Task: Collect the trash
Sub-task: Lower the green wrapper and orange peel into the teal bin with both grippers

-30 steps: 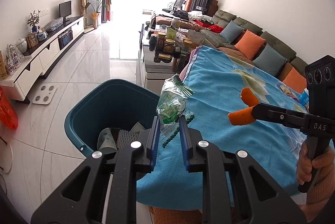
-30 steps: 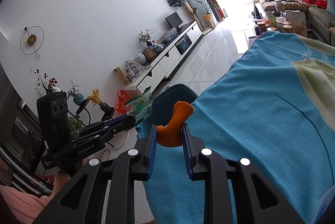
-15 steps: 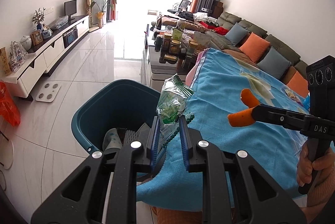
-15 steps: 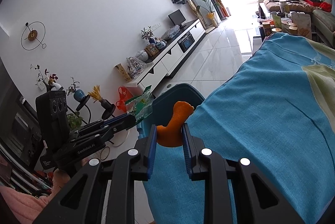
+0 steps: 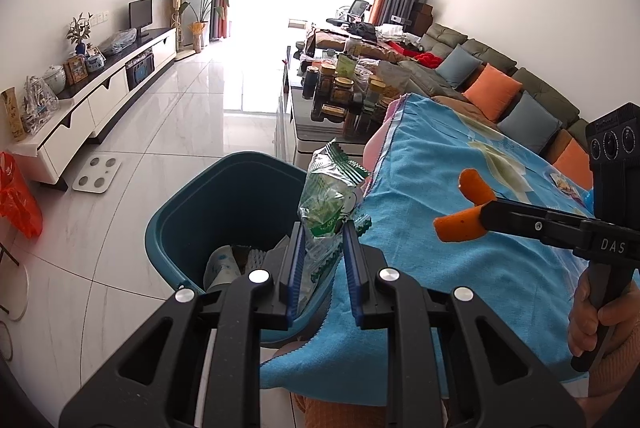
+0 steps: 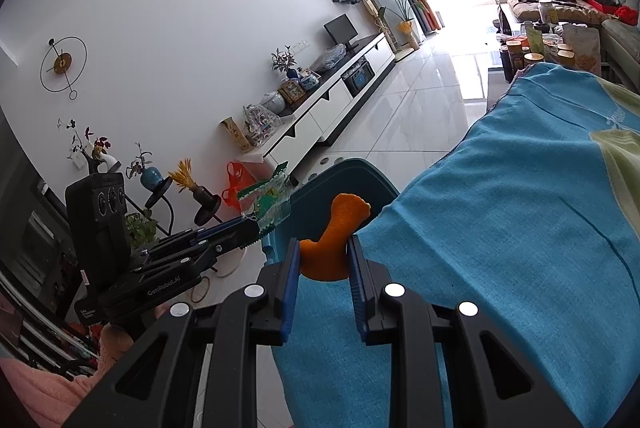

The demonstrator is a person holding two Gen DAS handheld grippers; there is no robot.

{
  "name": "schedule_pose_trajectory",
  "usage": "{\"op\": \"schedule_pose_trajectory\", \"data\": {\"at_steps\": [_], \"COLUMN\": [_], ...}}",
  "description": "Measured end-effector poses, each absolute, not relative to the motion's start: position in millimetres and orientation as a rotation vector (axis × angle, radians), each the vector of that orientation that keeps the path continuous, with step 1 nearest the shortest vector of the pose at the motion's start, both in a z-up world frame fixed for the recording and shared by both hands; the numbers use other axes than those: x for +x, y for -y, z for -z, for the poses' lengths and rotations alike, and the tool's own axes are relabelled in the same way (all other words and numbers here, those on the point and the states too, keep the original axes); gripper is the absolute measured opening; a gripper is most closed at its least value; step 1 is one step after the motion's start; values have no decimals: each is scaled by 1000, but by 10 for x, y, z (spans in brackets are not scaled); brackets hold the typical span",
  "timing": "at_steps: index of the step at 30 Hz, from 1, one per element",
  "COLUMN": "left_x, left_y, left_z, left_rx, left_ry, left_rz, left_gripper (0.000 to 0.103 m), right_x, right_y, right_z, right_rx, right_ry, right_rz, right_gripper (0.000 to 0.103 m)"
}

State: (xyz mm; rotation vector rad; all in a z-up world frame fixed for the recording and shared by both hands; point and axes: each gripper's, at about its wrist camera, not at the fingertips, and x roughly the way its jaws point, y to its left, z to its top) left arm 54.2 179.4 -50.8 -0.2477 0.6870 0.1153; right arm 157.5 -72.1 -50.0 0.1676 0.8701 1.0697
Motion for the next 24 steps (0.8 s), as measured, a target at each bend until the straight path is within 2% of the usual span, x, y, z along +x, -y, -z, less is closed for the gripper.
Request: {"op": "schedule_pose_trajectory", "data": {"at_steps": [24], "left_x": [587], "left_y": [-1922], "left_z": [611], "left_rx": [-273], "left_ry": [-703], "left_rz": [-148], "left_gripper": [20], "right_x": [1643], "right_y": [396], "right_z": [493], "right_rx": [111], "right_ry": [-888], "right_rz": [-1081], "right_gripper": [22]}}
